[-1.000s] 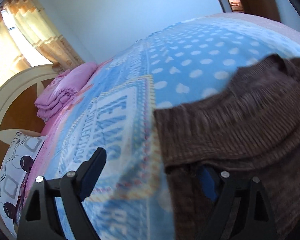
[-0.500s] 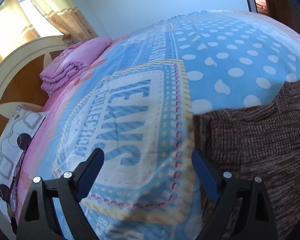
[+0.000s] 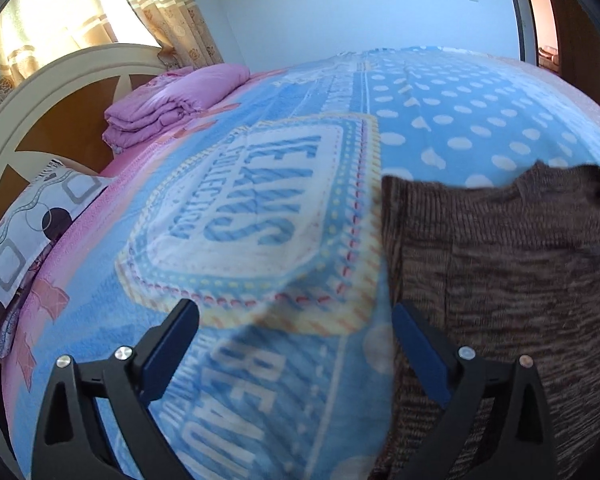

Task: Fold small clothes

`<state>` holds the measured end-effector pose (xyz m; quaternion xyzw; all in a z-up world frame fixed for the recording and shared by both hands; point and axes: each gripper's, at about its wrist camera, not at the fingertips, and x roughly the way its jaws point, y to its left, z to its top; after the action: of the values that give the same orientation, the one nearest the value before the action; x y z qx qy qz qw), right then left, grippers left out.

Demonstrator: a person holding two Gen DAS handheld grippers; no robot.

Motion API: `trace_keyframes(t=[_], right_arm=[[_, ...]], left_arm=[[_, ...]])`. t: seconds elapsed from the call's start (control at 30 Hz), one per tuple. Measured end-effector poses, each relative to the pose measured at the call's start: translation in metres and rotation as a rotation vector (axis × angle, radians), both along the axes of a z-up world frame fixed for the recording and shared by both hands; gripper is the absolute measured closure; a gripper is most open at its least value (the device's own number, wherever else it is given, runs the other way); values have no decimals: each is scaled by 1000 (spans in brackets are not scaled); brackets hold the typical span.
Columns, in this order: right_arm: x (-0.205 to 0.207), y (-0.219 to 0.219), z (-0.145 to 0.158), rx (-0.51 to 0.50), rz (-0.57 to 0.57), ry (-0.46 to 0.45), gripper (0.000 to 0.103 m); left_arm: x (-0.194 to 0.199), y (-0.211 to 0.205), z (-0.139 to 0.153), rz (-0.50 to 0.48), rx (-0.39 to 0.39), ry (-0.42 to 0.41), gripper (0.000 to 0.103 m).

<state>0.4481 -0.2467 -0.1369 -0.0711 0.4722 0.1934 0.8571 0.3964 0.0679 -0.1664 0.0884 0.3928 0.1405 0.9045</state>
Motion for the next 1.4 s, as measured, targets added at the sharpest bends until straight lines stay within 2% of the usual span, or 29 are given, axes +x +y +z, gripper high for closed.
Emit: trace_keyframes(t=[0.1, 0.23, 0.3, 0.43, 0.53, 0.57, 0.63, 0.67, 0.7, 0.83, 0.93, 1.07, 1.13, 1.2, 1.23, 1.3, 1.4], right_arm=[[4, 7, 7, -13, -10, -41, 100], [15, 1, 22, -39, -87, -107, 101], [24, -2, 20, -31, -126, -95, 101], [32, 9, -4, -99, -115, -39, 100], [28, 7, 0, -68, -130, -70, 99], [26, 5, 3, -53, -138, -68, 97], [14, -4, 14, -10, -152, -69, 79], [3, -12, 21, 24, -146, -72, 61], [-6, -19, 25, 51, -138, -76, 55], [-50, -69, 37, 53, -184, -107, 55], [-75, -115, 32, 64, -264, -61, 55], [-107, -139, 28, 95, -290, -39, 56], [-120, -136, 25, 107, -259, -27, 61], [-128, -128, 13, 68, -225, 13, 84], [-132, -125, 6, 40, -221, 35, 87], [-141, -124, -2, 20, -220, 34, 88], [-153, -123, 3, 2, -209, 18, 87]], left_arm=[[-7, 2, 1, 14, -16, -14, 3], [-10, 14, 0, 51, -74, -33, 0], [-8, 20, -4, 74, -99, -14, 0], [-9, 25, -6, 112, -113, -15, 0], [-10, 21, -7, 109, -87, -19, 0], [-11, 21, -6, 108, -82, -22, 0], [-13, 20, -5, 101, -85, -30, 0], [-14, 22, -4, 97, -96, -29, 0], [-17, 26, -3, 100, -120, -27, 0], [-35, 45, 1, 148, -202, -38, 0], [-48, 55, 3, 176, -237, -45, 0], [-47, 46, 4, 160, -191, -35, 0], [-41, 36, 4, 136, -145, -21, 0], [-36, 29, 2, 124, -118, -17, 0], [-35, 28, 1, 118, -107, -5, 0], [-30, 25, -5, 122, -76, 34, 0], [-33, 28, -4, 121, -88, 31, 0]])
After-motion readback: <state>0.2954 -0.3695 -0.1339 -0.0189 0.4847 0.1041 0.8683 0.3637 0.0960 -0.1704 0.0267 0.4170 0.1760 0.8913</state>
